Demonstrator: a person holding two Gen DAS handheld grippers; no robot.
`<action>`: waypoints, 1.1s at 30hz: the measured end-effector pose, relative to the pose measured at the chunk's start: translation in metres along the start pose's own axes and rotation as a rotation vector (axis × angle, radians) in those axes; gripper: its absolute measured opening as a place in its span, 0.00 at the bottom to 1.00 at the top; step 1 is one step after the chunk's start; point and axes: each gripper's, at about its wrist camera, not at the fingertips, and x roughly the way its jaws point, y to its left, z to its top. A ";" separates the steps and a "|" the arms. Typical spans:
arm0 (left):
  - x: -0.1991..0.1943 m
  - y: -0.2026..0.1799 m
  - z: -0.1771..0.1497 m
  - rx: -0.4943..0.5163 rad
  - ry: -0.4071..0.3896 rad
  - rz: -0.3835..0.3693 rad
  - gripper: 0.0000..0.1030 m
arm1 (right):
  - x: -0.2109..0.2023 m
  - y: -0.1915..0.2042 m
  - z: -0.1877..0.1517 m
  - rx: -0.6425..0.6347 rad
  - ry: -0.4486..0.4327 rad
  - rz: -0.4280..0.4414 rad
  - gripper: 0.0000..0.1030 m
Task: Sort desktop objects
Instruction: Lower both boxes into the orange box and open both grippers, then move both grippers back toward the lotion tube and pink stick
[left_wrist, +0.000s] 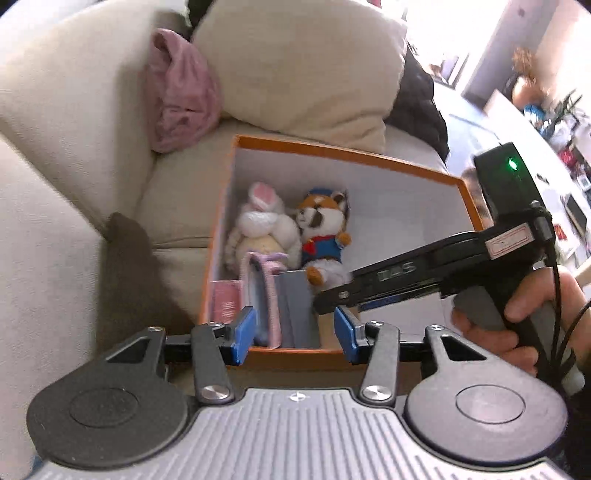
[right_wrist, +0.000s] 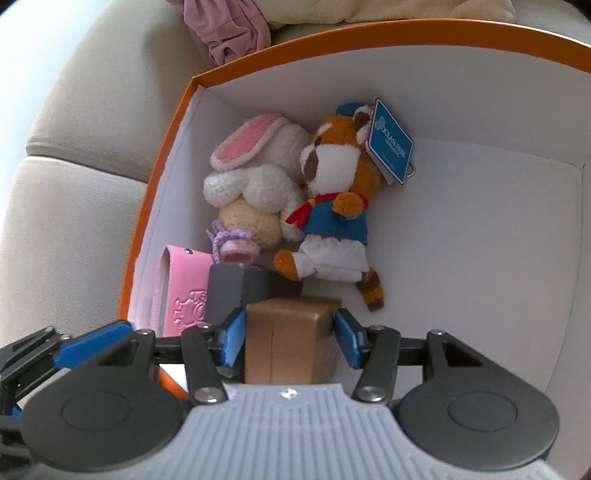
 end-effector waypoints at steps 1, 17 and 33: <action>-0.005 0.005 -0.003 -0.018 -0.010 0.004 0.53 | -0.002 -0.001 -0.002 0.013 0.002 0.018 0.55; -0.035 0.011 -0.070 -0.075 -0.012 -0.067 0.53 | -0.035 0.007 -0.044 -0.060 -0.125 -0.029 0.28; 0.003 -0.027 -0.158 -0.019 0.221 -0.112 0.70 | -0.085 0.036 -0.235 -0.515 -0.201 -0.150 0.31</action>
